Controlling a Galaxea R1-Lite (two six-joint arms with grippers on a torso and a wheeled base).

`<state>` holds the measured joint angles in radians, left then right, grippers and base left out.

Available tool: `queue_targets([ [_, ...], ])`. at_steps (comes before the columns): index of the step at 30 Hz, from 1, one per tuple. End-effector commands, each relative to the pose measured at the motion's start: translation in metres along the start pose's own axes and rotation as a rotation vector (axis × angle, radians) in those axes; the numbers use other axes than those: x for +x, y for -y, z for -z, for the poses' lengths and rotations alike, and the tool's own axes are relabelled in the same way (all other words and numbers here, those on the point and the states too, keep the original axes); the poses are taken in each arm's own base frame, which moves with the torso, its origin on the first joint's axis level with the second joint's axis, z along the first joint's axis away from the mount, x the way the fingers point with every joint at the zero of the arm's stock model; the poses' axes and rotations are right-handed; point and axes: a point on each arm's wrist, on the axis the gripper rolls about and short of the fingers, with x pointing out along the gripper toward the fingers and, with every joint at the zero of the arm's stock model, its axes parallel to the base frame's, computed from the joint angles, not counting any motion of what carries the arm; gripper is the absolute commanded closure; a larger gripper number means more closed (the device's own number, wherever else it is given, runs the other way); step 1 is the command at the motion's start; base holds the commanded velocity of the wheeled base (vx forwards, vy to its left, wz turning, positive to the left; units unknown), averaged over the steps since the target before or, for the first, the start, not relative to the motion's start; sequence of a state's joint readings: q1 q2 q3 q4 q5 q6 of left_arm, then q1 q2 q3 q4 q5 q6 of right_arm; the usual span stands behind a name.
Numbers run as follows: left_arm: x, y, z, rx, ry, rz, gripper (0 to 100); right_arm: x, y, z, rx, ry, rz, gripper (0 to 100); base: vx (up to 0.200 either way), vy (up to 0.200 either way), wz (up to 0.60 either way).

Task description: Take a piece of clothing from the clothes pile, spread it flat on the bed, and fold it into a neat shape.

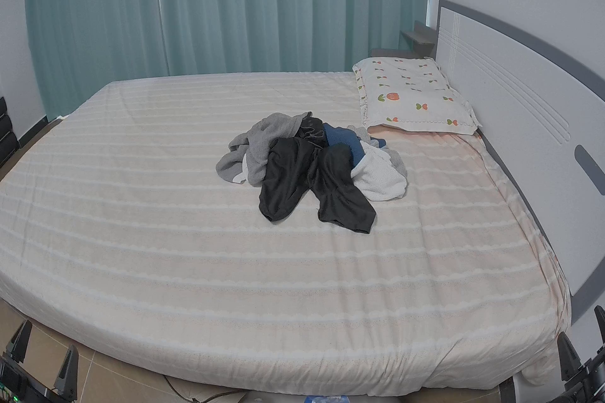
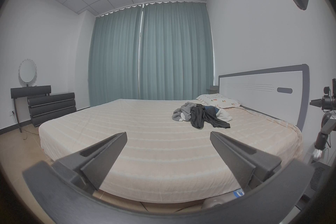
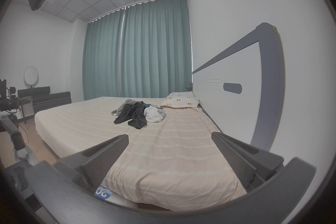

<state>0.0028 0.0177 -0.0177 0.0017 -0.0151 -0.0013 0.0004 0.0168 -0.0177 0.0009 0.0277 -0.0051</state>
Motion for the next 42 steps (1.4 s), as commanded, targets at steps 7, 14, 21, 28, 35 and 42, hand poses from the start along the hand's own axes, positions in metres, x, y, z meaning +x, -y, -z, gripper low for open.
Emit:
queue_targets([
  [7,0.000,0.000,0.004,0.000,0.003,0.000,0,0.000,0.000,0.005,-0.001,-0.006,0.002,0,0.000,0.000,0.00],
  [14,0.000,0.000,0.004,0.000,0.003,-0.002,0,0.004,0.000,-0.075,0.082,0.058,-0.037,0,0.000,0.000,0.00],
  [21,0.000,0.000,0.004,0.000,0.003,0.000,0,0.055,-0.002,-0.066,0.090,-0.255,-0.155,0,0.000,0.000,0.00],
  [28,0.000,0.000,0.004,0.000,0.003,0.000,0,0.141,-0.022,-0.070,0.125,-0.478,-0.294,0,0.000,0.000,0.00],
  [35,0.000,0.000,0.004,0.000,0.003,-0.002,0,0.243,-0.062,-0.047,0.189,-0.593,-0.332,0,0.000,0.000,0.00],
  [42,0.000,0.000,0.004,0.000,0.003,-0.002,0,0.345,-0.104,0.001,0.270,-0.621,-0.230,0,0.000,0.000,0.00],
])
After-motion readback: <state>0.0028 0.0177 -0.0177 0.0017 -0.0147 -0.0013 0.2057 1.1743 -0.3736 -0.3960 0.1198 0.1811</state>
